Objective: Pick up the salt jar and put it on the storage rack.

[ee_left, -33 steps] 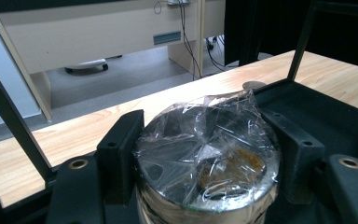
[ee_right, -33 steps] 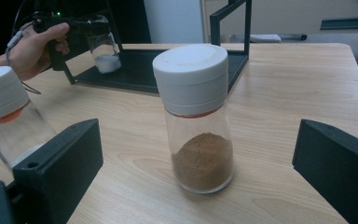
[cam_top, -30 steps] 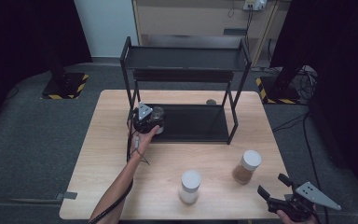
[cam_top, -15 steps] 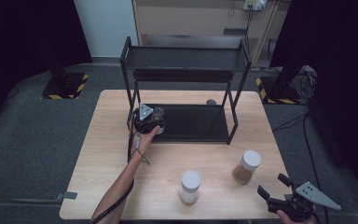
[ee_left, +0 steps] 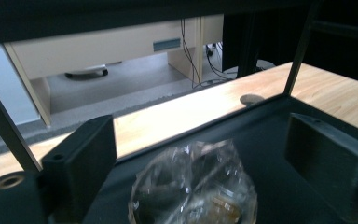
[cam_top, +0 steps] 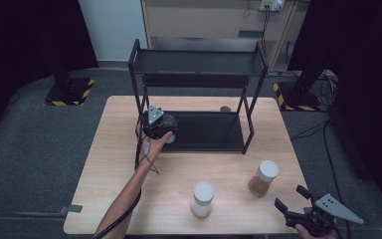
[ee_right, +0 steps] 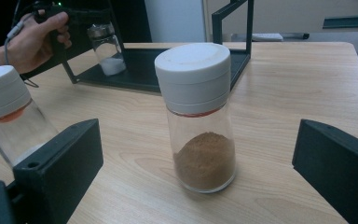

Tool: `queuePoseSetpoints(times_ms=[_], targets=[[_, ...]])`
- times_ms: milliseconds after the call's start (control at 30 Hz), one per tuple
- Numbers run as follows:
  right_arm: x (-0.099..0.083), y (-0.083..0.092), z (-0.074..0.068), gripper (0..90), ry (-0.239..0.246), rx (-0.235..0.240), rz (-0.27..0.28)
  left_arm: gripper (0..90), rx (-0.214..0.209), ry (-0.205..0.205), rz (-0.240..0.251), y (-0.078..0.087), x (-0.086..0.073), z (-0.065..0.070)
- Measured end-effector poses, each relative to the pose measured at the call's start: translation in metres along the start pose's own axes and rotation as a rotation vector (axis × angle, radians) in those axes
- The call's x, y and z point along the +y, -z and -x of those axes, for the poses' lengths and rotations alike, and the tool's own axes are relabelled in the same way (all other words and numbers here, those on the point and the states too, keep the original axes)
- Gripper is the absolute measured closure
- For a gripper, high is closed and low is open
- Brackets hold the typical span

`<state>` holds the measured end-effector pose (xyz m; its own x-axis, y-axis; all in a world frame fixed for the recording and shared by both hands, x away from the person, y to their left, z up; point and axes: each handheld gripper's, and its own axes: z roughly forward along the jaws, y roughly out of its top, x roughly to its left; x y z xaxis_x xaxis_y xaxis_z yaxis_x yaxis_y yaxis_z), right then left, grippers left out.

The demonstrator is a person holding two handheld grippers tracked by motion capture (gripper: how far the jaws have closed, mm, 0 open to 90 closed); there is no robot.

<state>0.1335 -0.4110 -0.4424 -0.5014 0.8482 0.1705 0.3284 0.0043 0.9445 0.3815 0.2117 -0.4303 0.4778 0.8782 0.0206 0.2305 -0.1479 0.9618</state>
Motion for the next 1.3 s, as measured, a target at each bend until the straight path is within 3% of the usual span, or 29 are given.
queuePoseSetpoints(times_ms=[167, 600, 1033, 1300], targets=[[0.000, 0.000, 0.000, 2.2, -0.002, 0.001, 0.002, 2.9, -0.017, -0.022, 0.015, 0.009, 0.012, -0.001], [0.000, 0.000, 0.000, 2.2, 0.002, 0.000, 0.002, 0.8, -0.117, -0.012, 0.038, 0.038, 0.041, -0.011], [0.000, 0.000, -0.001, 2.2, 0.004, 0.001, 0.001, 0.7, -0.217, -0.013, 0.053, 0.070, 0.053, -0.019], [0.001, 0.000, -0.001, 2.1, 0.006, 0.002, 0.001, 0.7, -0.306, -0.047, 0.065, 0.098, 0.059, -0.024]])
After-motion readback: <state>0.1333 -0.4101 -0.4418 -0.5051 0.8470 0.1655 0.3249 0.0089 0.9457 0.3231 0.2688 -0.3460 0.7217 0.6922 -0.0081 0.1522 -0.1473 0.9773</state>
